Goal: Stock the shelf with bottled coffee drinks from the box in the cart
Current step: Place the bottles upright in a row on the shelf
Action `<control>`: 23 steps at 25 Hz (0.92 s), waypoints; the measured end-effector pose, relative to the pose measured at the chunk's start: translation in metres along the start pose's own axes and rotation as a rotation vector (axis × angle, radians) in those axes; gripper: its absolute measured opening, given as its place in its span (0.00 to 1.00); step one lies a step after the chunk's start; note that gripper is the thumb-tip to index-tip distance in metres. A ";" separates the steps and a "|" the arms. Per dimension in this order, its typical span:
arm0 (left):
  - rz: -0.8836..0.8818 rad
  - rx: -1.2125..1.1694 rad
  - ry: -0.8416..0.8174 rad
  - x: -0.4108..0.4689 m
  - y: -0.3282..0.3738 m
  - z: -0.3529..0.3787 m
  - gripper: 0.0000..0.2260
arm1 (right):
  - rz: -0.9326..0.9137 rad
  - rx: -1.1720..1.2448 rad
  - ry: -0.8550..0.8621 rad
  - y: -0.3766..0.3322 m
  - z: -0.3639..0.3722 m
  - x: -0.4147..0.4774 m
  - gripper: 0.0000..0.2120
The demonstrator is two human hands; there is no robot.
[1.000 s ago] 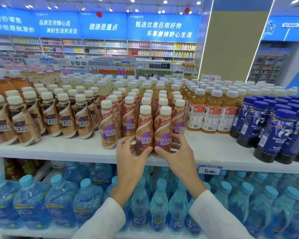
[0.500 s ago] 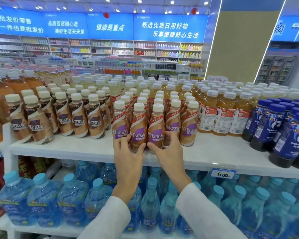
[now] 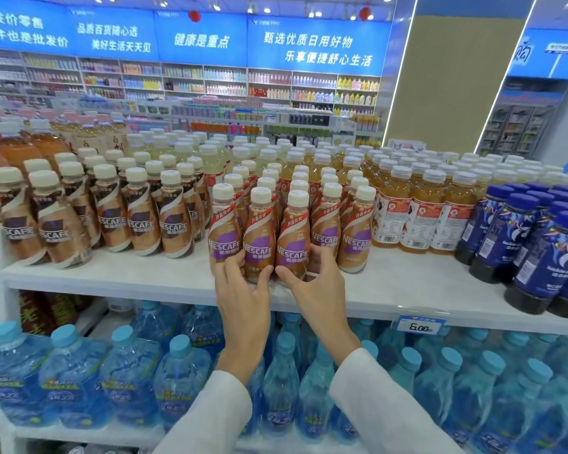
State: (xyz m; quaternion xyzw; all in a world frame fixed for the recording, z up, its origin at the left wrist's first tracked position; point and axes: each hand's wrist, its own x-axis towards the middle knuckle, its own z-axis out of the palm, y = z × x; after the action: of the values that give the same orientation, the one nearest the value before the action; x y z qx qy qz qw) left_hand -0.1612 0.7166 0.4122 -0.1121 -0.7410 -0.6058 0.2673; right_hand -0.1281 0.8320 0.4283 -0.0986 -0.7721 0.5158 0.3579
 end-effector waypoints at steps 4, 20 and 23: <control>0.006 0.008 0.010 -0.001 -0.001 0.000 0.19 | -0.004 -0.001 -0.005 0.002 -0.001 0.000 0.28; 0.020 0.033 0.020 0.002 -0.004 0.004 0.20 | 0.031 -0.008 -0.031 -0.002 -0.001 -0.002 0.28; 0.005 0.019 0.011 0.000 -0.002 0.004 0.21 | 0.038 -0.011 -0.045 -0.003 -0.002 -0.002 0.29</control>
State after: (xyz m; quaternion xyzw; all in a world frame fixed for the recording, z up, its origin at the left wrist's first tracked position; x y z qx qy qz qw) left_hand -0.1634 0.7199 0.4101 -0.1082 -0.7448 -0.5987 0.2740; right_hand -0.1245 0.8308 0.4303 -0.1037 -0.7807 0.5205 0.3300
